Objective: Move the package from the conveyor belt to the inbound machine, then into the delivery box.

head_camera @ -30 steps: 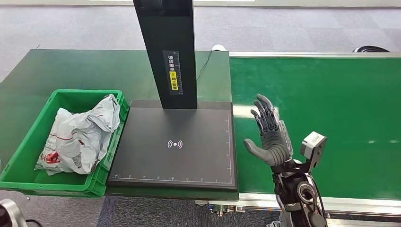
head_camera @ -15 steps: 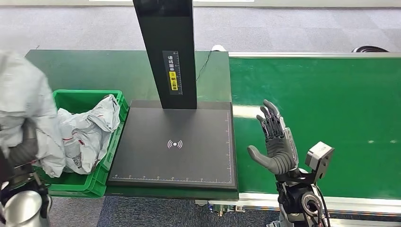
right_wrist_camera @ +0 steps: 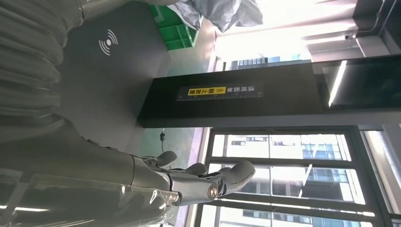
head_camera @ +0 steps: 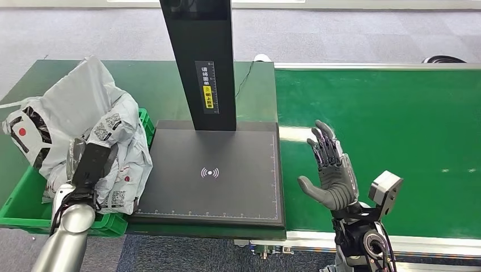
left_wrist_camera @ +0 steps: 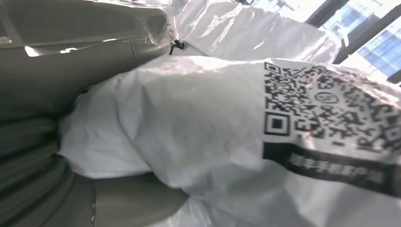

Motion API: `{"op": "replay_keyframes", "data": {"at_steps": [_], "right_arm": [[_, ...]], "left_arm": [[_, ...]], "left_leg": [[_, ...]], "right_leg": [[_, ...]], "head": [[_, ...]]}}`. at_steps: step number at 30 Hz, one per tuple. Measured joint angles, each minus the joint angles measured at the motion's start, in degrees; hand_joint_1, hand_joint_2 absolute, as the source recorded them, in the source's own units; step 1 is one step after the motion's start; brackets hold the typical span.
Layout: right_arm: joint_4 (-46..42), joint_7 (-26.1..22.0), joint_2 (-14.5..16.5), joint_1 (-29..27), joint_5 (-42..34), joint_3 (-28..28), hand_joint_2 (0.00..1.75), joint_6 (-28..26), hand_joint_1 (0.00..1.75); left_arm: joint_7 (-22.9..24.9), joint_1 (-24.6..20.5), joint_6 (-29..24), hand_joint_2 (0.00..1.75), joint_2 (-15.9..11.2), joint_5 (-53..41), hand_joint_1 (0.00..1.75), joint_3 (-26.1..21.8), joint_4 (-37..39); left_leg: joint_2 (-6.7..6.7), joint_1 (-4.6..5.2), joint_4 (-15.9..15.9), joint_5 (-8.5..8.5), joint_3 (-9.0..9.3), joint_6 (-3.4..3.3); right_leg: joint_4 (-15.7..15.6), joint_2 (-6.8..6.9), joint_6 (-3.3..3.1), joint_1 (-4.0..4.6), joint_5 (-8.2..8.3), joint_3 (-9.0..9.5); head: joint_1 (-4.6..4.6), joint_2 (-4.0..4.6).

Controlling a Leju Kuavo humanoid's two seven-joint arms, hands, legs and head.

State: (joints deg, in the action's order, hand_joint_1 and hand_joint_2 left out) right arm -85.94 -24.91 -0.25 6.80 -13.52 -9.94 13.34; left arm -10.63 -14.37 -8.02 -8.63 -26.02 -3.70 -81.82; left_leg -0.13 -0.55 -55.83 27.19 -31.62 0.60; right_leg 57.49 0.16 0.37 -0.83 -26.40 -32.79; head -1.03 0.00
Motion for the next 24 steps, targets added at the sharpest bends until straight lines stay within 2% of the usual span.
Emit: {"op": "replay_keyframes", "data": {"at_steps": [5,9,18,24], "right_arm": [[0.0,-0.05,-0.58,-0.02,-1.22,0.0,1.75,-1.59,0.0],[-0.12,-0.25,-1.1,-0.6,-1.45,0.0,1.75,-2.42,0.0],[-1.67,-0.81,-1.32,-3.35,-0.73,0.0,1.75,-3.3,0.0],[-1.88,-0.67,-0.85,-3.5,0.13,0.08,1.75,-3.22,0.0]], "left_arm": [[-0.86,-2.89,-1.03,1.75,-1.98,4.54,0.0,0.9,2.86],[-2.57,-3.46,-3.61,1.75,-3.13,8.37,0.0,0.64,2.31],[-5.83,-1.96,-6.79,1.75,-4.46,15.55,0.0,-2.99,-5.02],[-6.19,0.39,-3.22,1.75,-4.21,20.89,0.0,-5.57,-11.02]], "left_leg": [[0.0,0.0,0.0,-0.04,0.0,0.0],[-0.01,-0.01,0.0,-0.04,-0.03,0.01],[-0.03,-0.01,0.0,-0.02,-0.17,0.01],[-0.04,-0.01,0.0,-0.03,-0.16,0.01]], "right_leg": [[0.0,0.0,-0.02,0.01,0.02,0.01],[0.01,0.0,-0.02,0.02,0.03,-0.02],[0.01,-0.01,-0.01,0.03,0.01,-0.15],[0.01,-0.01,-0.01,0.02,0.01,-0.14]], "head": [[0.0,0.0],[0.0,0.0],[0.01,0.0],[0.0,0.0]]}}
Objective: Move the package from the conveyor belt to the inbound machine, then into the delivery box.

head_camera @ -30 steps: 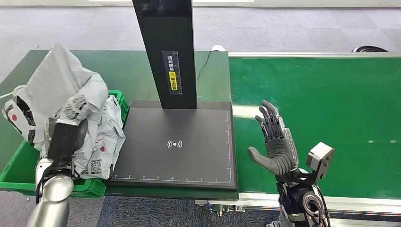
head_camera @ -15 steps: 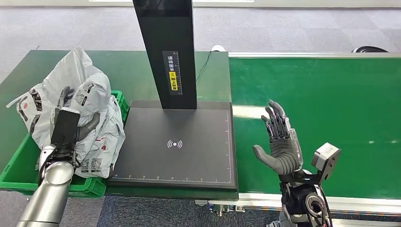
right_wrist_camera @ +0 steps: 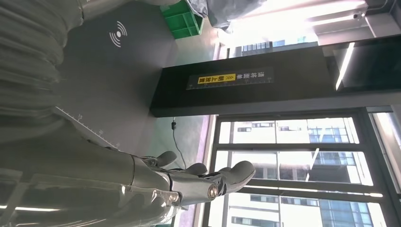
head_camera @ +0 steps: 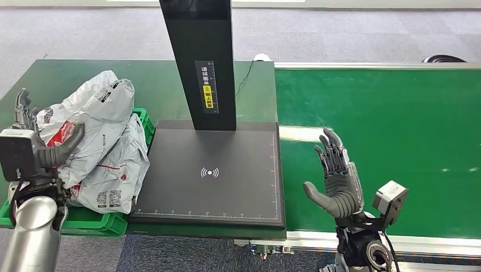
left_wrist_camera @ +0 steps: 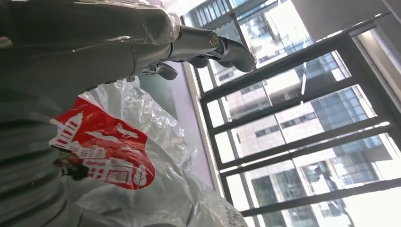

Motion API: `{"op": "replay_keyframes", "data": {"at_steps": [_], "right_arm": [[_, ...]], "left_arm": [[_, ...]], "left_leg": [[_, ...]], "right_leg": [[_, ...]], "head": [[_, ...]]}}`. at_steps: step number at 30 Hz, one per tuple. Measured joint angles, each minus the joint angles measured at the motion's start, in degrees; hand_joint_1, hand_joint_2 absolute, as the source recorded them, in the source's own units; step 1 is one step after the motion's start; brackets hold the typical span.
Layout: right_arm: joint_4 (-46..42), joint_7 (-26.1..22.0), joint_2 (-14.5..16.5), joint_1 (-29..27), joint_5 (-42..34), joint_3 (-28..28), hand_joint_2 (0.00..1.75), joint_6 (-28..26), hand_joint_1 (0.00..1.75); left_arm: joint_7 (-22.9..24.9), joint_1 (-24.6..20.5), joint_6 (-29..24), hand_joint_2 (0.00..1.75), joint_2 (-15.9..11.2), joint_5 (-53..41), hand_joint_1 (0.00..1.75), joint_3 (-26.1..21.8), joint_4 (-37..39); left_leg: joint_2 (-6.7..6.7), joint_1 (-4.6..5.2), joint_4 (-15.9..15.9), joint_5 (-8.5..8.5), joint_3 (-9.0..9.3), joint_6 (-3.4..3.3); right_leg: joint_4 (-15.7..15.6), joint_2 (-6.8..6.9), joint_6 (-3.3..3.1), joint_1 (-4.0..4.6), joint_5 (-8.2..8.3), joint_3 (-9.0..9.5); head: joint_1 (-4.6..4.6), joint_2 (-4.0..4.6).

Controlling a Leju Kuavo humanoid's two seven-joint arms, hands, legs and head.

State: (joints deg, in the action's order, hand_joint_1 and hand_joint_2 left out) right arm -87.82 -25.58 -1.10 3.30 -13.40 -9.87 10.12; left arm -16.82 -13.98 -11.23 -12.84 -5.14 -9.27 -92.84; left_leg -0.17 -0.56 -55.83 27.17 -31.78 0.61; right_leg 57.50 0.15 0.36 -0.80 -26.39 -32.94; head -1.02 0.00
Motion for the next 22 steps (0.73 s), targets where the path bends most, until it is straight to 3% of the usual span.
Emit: {"op": "replay_keyframes", "data": {"at_steps": [7,12,19,22], "right_arm": [[0.03,0.21,0.49,-0.17,0.45,0.57,1.75,0.51,0.0],[0.61,0.23,0.74,0.78,0.7,0.64,1.75,1.29,0.0],[3.05,0.2,0.68,4.02,-0.18,0.62,1.75,1.68,0.0],[3.95,0.18,0.51,4.86,-0.68,0.62,1.75,1.68,0.0]], "left_arm": [[-4.12,3.31,3.01,1.75,0.87,9.52,0.0,-5.47,-7.85],[-10.7,7.34,1.95,1.75,3.71,15.23,0.0,-8.3,-15.36],[-20.63,13.79,1.88,1.75,7.5,22.94,0.0,-6.99,-25.29],[-21.94,15.62,4.4,1.75,8.18,25.22,0.0,-4.5,-27.93]], "left_leg": [[-0.05,0.0,0.01,0.01,-0.02,0.0],[-0.06,0.01,0.01,0.04,-0.05,0.02],[-0.06,0.01,0.0,0.04,-0.02,0.01],[-0.04,0.01,0.0,0.04,-0.02,0.01]], "right_leg": [[0.0,-0.01,0.0,0.0,-0.01,-0.02],[0.0,-0.02,0.0,-0.01,-0.01,-0.03],[-0.01,0.0,0.01,-0.02,-0.01,-0.02],[-0.01,0.01,0.01,-0.02,-0.01,-0.01]], "head": [[-0.01,0.0],[0.0,0.0],[0.0,0.0],[0.0,0.0]]}}
